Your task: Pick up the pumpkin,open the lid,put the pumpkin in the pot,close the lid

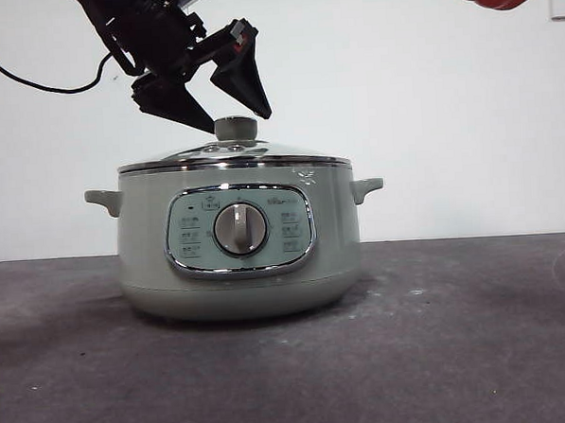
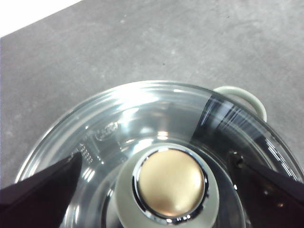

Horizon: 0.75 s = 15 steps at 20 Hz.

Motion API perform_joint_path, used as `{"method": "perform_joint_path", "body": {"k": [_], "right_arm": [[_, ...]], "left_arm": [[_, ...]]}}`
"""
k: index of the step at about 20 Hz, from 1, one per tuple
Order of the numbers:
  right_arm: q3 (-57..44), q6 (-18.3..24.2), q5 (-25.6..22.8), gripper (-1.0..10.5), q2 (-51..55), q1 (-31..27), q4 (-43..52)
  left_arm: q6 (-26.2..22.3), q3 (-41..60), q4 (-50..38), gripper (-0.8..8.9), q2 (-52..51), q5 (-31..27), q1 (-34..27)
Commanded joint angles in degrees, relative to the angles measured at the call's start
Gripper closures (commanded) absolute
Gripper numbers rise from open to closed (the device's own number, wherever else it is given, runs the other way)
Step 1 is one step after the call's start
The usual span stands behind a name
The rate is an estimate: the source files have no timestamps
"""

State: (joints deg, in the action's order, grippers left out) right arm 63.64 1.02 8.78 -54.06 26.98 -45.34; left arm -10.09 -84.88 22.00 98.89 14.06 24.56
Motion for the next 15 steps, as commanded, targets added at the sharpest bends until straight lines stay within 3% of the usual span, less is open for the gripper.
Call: {"method": "perform_joint_path", "body": {"k": [1,6,9,12,15], "right_arm": [[0.0,-0.5,-0.3,9.6,0.1,0.1,0.5],[0.0,-0.5,-0.3,9.6,0.1,0.0,0.9],[0.0,-0.5,-0.3,9.6,0.1,0.0,0.9],[0.0,-0.5,-0.3,9.6,0.1,0.0,0.8],[0.0,-0.5,-0.4,9.6,0.1,0.0,0.8]], "left_arm": [[-0.7,0.0,1.0,1.06,1.0,-0.1,0.4],[-0.7,0.0,2.5,1.11,2.0,-0.3,1.4],[-0.7,0.0,2.2,3.34,2.0,-0.3,1.4],[-0.6,0.0,2.1,6.41,2.0,-0.5,1.4],[-0.6,0.0,2.1,7.94,2.0,-0.4,1.4]]}}
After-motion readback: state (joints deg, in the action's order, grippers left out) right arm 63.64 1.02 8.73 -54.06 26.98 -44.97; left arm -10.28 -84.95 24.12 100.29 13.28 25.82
